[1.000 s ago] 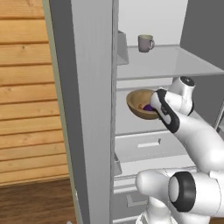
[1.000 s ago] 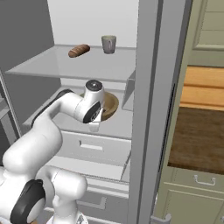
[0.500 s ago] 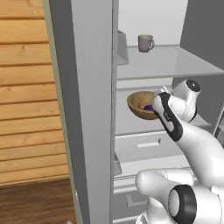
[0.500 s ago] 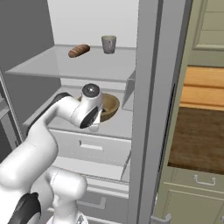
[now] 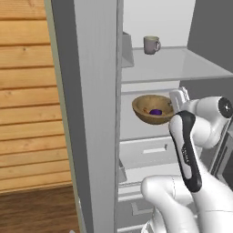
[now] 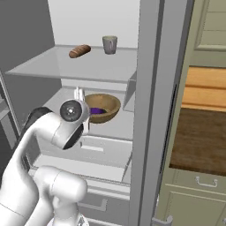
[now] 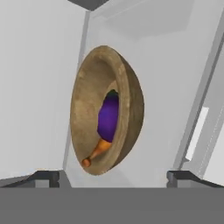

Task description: Pick the chicken drumstick and eggplant from their plates and place them in the bowl. Then put the bowl in the fridge.

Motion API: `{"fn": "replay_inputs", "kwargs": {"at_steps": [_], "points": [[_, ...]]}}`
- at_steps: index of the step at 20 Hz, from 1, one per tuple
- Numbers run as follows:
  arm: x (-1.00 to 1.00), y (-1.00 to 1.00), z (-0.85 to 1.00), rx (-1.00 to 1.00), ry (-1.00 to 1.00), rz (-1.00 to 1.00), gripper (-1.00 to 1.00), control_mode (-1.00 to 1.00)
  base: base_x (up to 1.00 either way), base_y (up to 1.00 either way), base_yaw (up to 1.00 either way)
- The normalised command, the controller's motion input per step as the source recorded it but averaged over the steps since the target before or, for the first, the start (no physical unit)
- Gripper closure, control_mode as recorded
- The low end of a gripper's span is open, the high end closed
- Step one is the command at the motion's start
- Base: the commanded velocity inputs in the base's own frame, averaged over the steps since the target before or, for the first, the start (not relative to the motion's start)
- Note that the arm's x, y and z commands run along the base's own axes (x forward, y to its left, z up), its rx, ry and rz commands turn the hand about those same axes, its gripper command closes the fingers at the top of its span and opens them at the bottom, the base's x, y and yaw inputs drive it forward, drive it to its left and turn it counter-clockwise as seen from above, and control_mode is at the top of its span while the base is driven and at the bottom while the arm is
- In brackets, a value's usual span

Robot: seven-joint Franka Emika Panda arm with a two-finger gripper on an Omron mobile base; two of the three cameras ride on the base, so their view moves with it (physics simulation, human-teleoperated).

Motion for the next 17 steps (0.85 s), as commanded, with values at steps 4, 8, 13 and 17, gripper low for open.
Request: {"fn": "replay_inputs", "kwargs": {"at_steps": [4,8,13,17], "points": [[-1.00,0.09,0.92,0.00,-0.05,0.00,-1.00,-1.00,0.00,0.00,0.00],[-1.00,0.00,0.96,0.00,0.27,0.06,-1.00,-1.00,0.00,0.00,0.00],[-1.00,0.00,0.59,0.00,0.38,0.14,-1.00,-1.00,0.00,0.00,0.00],[-0.99,0.09,-0.92,0.06,0.40,0.19,-1.00,-1.00,0.00,0.00,0.00]]}}
